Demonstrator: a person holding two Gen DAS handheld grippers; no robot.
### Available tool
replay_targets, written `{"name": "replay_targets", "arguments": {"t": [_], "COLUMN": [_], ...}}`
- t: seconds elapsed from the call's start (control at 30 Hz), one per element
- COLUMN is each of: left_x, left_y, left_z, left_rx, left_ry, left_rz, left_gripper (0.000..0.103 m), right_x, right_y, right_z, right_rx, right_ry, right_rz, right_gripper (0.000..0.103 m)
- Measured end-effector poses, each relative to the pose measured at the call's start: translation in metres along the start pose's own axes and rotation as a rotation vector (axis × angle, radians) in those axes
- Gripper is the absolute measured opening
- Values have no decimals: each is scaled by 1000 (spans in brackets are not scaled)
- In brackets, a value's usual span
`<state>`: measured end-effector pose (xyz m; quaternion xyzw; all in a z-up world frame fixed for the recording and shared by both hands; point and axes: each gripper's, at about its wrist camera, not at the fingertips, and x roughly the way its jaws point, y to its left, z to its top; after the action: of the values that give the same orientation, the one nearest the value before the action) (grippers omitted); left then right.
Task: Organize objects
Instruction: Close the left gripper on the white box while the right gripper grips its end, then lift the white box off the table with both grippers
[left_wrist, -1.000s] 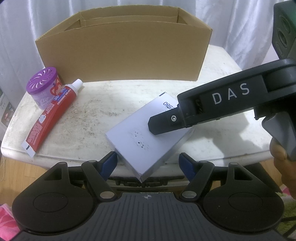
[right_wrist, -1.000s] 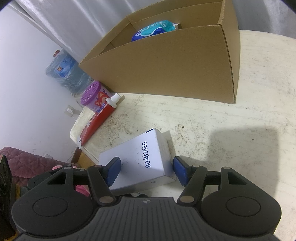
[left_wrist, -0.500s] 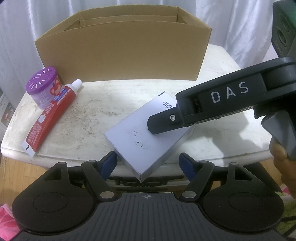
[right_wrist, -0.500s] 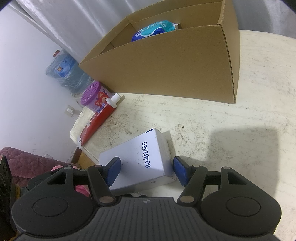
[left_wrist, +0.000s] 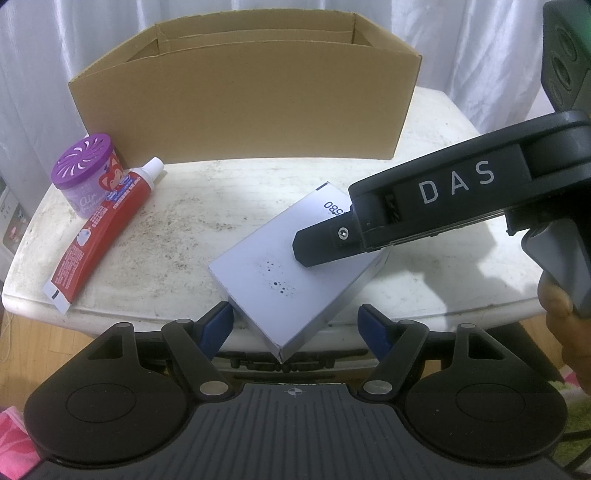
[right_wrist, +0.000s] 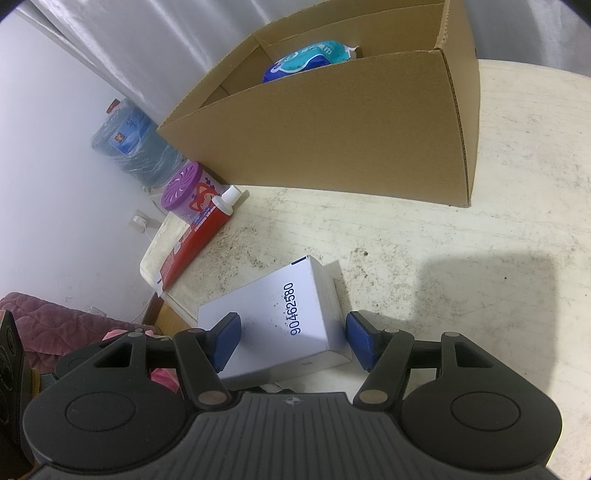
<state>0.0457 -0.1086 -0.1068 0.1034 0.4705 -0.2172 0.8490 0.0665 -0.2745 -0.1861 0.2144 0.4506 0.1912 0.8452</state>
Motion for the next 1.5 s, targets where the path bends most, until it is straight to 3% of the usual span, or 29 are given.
{"name": "replay_targets", "arguments": {"t": [1.07, 1.4, 1.5], "left_x": [-5, -7, -6], "left_y": [-13, -14, -17], "left_z": [-6, -9, -9], "left_rx": [-7, 14, 31], "left_ry": [-16, -25, -22], "left_rz": [-44, 8, 24], "left_gripper": [71, 64, 64], "right_x": [-1, -7, -4], "right_y": [-7, -12, -12], "right_z": [3, 4, 2], "right_rx": [10, 8, 5], "right_ry": [-12, -42, -33], "right_rz": [6, 16, 22], "right_gripper": [66, 66, 61]}}
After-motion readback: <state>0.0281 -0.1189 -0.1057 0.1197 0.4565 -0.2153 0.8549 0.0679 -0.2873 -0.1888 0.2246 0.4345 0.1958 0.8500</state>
